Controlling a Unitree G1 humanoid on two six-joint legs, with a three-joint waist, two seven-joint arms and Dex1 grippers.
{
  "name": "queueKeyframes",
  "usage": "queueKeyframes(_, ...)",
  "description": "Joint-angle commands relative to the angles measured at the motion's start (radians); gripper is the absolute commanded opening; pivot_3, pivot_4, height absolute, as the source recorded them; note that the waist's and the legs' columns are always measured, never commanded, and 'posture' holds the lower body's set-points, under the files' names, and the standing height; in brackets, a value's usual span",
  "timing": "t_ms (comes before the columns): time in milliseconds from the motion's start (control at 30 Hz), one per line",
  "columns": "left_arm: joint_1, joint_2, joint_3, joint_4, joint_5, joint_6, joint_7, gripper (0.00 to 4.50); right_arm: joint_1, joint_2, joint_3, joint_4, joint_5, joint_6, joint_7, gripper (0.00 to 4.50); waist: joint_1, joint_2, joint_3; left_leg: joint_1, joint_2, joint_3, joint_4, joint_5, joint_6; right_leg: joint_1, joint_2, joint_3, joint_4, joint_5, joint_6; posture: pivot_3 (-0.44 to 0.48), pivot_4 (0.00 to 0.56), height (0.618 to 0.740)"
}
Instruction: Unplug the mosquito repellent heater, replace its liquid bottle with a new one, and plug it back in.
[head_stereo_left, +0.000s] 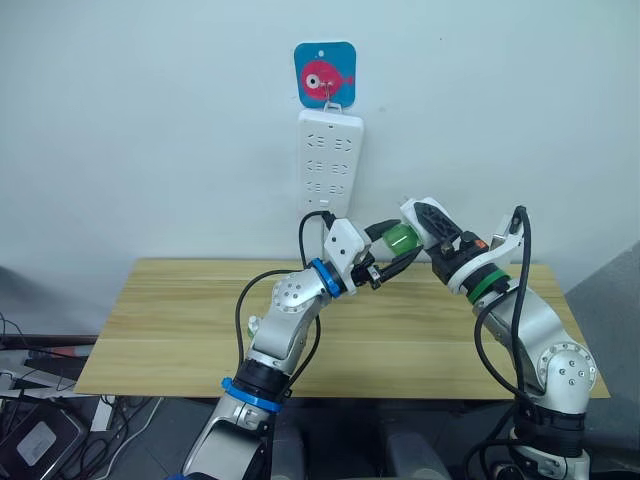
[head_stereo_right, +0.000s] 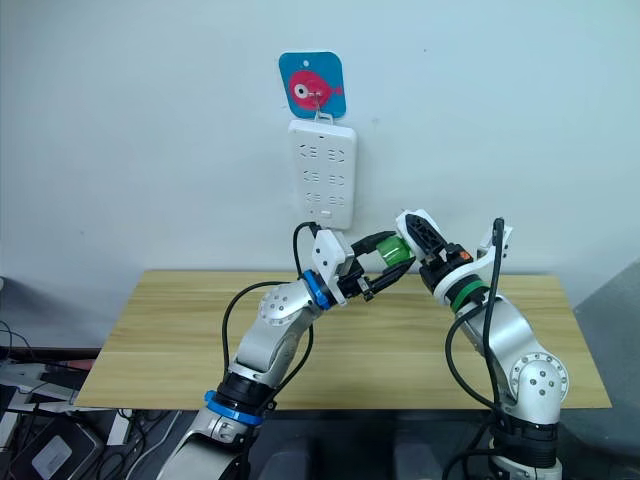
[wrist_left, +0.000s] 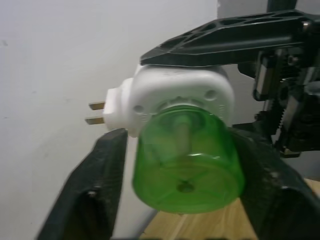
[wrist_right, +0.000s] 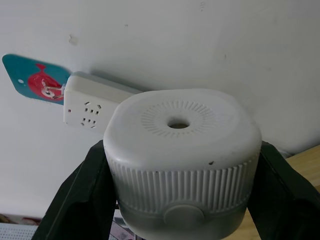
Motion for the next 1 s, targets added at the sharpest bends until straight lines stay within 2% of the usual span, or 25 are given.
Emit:
queueKeyframes(33,0.000,0.002,0.012,-0.028,-0.003,-0.031,0.011,2.26,0.002,-0.008,0.018,-0.065,0.039,-0.022,0.001,3.01,0.000,0.000,0.000,0.000,0.000,0.000,0.000,0.000,0.000,0.000,0.000,0.000,0.000,0.000,0.000,0.037,0.160,0.740)
queueKeyframes(233,-0.025,0.000,0.019,-0.025,-0.005,-0.034,0.018,2.26,0.009,-0.034,0.044,-0.073,0.050,-0.034,-0.003,3.01,0.000,0.000,0.000,0.000,0.000,0.000,0.000,0.000,0.000,0.000,0.000,0.000,0.000,0.000,0.000,0.040,0.161,0.740)
queueKeyframes(367,-0.045,0.030,0.019,-0.024,-0.013,-0.043,-0.027,2.26,0.011,-0.092,0.060,-0.063,0.069,0.000,0.040,4.38,0.000,0.000,0.000,0.000,0.000,0.000,0.000,0.000,0.000,0.000,0.000,0.000,0.000,0.000,0.000,0.038,0.159,0.740)
queueKeyframes(400,-0.049,0.046,0.017,-0.021,-0.018,-0.048,-0.050,2.26,0.011,-0.116,0.057,-0.053,0.087,0.014,0.057,4.45,0.000,0.000,0.000,0.000,0.000,0.000,0.000,0.000,0.000,0.000,0.000,0.000,0.000,0.000,0.000,0.038,0.159,0.740)
queueKeyframes(500,-0.058,0.108,0.006,0.007,-0.021,-0.092,-0.146,2.26,-0.004,-0.236,0.033,0.000,0.184,0.091,0.136,4.45,0.000,0.000,0.000,0.000,0.000,0.000,0.000,0.000,0.000,0.000,0.000,0.000,0.000,0.000,0.000,0.034,0.158,0.740)
queueKeyframes(600,-0.077,0.178,0.002,0.043,-0.047,-0.133,-0.280,2.26,-0.039,-0.429,0.020,0.088,0.296,0.241,0.260,4.45,0.000,0.000,0.001,0.000,-0.001,0.001,0.000,0.000,0.000,0.000,0.000,0.001,0.000,0.000,0.000,0.034,0.159,0.740)
queueKeyframes(767,-0.127,0.236,-0.006,0.107,-0.074,-0.202,-0.441,2.26,-0.102,-0.602,0.053,0.218,0.308,0.438,0.408,4.45,0.001,-0.001,0.001,0.000,0.000,0.001,0.000,0.000,0.000,0.000,0.001,0.000,0.000,0.000,0.000,0.038,0.161,0.740)
queueKeyframes(867,-0.159,0.249,-0.018,0.160,-0.070,-0.235,-0.519,2.26,-0.126,-0.633,0.082,0.269,0.308,0.498,0.436,4.45,0.002,-0.002,0.002,0.000,0.000,0.001,0.000,0.000,0.000,0.000,0.000,0.000,-0.001,0.000,0.000,0.050,0.163,0.740)
queueKeyframes(1000,-0.173,0.232,-0.018,0.181,-0.071,-0.253,-0.546,2.26,-0.158,-0.625,0.085,0.310,0.308,0.548,0.488,4.45,0.002,-0.003,0.003,-0.001,0.000,0.001,0.000,0.000,0.000,0.000,0.000,0.000,-0.001,0.000,0.000,0.056,0.165,0.740)
